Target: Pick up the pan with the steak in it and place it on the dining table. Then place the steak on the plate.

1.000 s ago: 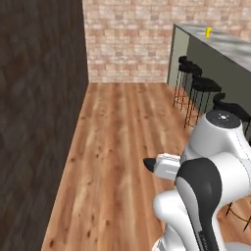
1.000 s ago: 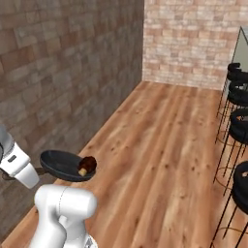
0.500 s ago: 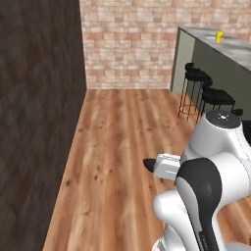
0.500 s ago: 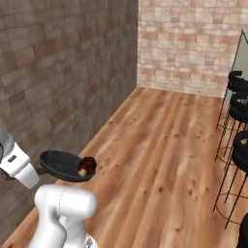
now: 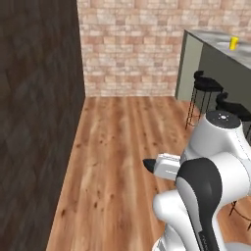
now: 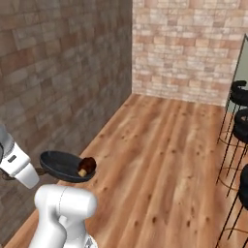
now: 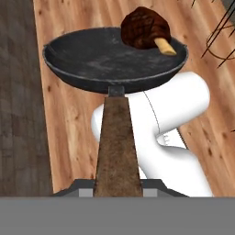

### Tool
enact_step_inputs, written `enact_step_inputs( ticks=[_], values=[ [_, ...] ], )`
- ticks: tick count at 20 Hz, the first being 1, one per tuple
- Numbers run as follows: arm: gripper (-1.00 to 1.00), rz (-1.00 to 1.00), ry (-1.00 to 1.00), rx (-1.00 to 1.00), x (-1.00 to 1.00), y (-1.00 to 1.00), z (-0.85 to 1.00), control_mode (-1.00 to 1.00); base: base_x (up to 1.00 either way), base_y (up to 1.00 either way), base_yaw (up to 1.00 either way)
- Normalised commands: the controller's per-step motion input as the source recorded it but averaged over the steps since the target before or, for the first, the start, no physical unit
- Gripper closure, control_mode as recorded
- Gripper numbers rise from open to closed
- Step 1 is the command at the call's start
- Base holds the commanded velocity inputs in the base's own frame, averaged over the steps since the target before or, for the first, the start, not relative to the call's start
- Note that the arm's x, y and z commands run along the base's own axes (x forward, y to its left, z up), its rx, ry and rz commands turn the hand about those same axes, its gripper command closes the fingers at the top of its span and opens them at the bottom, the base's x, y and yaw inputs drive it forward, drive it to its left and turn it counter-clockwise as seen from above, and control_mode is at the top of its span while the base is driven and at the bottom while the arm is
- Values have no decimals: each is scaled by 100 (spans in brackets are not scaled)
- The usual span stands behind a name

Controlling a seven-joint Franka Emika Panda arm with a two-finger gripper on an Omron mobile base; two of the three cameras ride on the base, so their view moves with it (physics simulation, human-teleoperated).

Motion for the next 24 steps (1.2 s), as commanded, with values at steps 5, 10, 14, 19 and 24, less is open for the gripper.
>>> enact_step_inputs(
  ticks=[5, 10, 14, 19, 24],
  values=[
    [100, 0, 0, 0, 0, 0, 0, 100, 100, 17, -1],
    [100, 0, 0, 0, 0, 0, 0, 100, 100, 17, -1],
    [100, 0, 0, 0, 0, 0, 0, 100, 100, 12, -4],
    [100, 0, 0, 0, 0, 0, 0, 100, 100, 10, -7],
    [100, 0, 0, 0, 0, 0, 0, 100, 94, 2, -17]
  ],
)
